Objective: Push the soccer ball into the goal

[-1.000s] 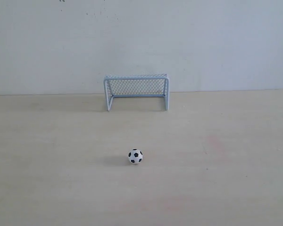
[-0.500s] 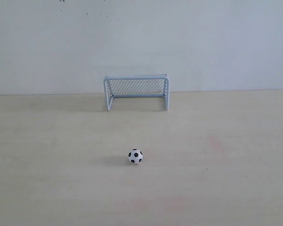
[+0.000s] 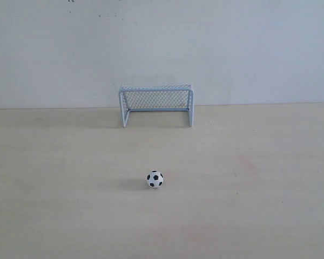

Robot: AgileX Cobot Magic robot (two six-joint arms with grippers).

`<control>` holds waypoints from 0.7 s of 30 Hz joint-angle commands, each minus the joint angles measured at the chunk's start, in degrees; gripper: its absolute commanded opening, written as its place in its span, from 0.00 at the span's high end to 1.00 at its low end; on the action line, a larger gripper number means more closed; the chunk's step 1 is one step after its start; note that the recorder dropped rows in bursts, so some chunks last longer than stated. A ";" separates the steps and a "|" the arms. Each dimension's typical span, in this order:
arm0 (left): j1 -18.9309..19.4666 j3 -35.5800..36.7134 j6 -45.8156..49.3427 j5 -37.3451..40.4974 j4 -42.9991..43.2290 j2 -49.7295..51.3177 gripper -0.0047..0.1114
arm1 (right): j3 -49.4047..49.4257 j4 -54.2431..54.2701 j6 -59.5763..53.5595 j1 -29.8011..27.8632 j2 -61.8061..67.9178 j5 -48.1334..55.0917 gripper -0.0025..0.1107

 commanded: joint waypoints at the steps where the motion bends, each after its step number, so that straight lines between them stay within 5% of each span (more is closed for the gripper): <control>1: -0.30 0.19 0.19 -0.65 0.06 -0.19 0.92 | -1.60 6.11 -3.48 4.17 8.83 16.48 0.98; 15: -0.30 0.19 0.19 -0.65 0.06 -0.19 0.92 | -1.60 37.89 -41.86 16.33 31.93 26.72 0.98; 21: -0.30 0.19 0.19 -0.65 0.06 -0.19 0.92 | -1.60 40.57 -58.25 26.09 38.83 24.39 0.98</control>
